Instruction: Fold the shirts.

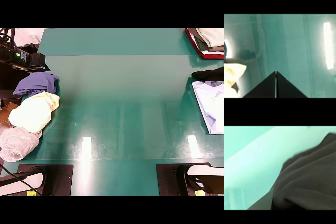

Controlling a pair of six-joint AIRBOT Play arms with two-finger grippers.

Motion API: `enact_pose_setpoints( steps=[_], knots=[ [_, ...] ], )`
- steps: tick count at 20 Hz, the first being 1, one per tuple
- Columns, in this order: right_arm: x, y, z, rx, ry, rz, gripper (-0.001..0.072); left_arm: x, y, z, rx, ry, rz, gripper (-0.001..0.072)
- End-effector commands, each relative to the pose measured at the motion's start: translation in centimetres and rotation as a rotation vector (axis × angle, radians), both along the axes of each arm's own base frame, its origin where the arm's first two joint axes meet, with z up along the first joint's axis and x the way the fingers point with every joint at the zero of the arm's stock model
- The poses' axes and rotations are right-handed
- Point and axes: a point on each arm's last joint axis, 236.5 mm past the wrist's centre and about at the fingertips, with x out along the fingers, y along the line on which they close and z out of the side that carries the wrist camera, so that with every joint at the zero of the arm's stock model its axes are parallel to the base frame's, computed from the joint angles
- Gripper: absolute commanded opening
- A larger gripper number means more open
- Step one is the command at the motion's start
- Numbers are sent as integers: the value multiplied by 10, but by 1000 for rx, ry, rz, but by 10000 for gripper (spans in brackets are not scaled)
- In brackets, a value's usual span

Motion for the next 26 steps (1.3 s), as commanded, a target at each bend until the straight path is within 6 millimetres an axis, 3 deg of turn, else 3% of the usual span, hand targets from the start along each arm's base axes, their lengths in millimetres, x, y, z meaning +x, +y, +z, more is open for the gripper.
enact_pose_setpoints(
  steps=[1,4,7,9,12,16,17,18,19,24,26],
  knots=[
    [-6,7,35,-38,-75,1,21,0,0,0,-2,1,-1,24],
    [-20,18,48,-65,-56,12,21,0,0,-1,1,1,-1,24],
    [-41,24,39,-51,42,-7,21,0,1,-1,14,-7,-20,24],
    [-63,20,21,-40,168,-48,22,0,1,-1,17,-8,-22,24],
    [-113,6,-16,-36,432,-148,24,0,1,-1,28,-15,-42,24],
    [-163,-7,-36,-47,656,-253,31,0,1,-1,29,-15,-44,24],
    [-167,-6,-37,-43,671,-251,138,0,1,-1,29,-15,-44,24],
    [-168,-5,-37,-38,678,-247,375,0,1,-1,29,-16,-44,24],
    [-169,-3,-38,-34,685,-245,513,0,1,-1,29,-17,-43,24],
    [-173,7,-39,-2,706,-223,508,0,1,-1,29,-17,-43,25],
    [-160,23,-32,47,647,-186,506,2,1,0,28,-24,-39,25]
  ],
)
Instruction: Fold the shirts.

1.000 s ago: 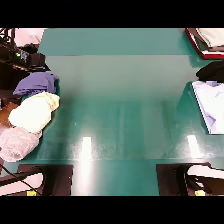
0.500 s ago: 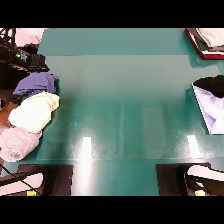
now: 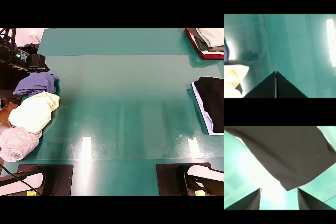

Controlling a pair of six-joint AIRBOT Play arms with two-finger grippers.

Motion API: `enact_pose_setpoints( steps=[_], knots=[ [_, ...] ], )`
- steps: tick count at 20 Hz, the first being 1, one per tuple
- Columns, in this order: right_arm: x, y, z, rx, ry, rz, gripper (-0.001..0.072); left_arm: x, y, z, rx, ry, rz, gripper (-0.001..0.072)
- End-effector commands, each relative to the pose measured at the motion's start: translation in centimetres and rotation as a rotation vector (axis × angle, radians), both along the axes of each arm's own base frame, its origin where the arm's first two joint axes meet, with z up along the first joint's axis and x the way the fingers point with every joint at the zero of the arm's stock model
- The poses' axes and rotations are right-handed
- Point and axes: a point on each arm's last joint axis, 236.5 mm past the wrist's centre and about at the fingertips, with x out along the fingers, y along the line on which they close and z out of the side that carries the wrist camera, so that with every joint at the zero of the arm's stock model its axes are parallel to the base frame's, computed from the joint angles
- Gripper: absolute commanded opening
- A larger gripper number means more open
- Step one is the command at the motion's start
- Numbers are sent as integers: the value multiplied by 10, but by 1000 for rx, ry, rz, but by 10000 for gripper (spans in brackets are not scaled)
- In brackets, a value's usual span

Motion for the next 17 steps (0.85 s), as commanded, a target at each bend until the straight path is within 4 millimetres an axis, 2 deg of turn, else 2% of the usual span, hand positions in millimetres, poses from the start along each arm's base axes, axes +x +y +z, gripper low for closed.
enact_pose_setpoints(
  steps=[1,3,4,7,8,12,14,17],
  knots=[
    [17,28,12,79,-86,43,505,-1,0,0,-1,3,0,24],
    [40,57,33,110,-203,112,494,1,0,0,-1,-4,3,24],
    [49,71,44,114,-249,149,426,2,0,1,-2,-10,5,24],
    [70,116,74,85,-353,268,75,7,1,4,-3,-32,13,25],
    [74,132,80,75,-372,310,25,7,1,4,-3,-32,13,25],
    [87,190,101,54,-438,466,25,7,1,4,-3,-32,13,25],
    [89,210,102,59,-438,519,24,7,1,4,-3,-32,13,25],
    [89,227,100,73,-430,567,24,7,1,4,-3,-32,14,25]
  ],
)
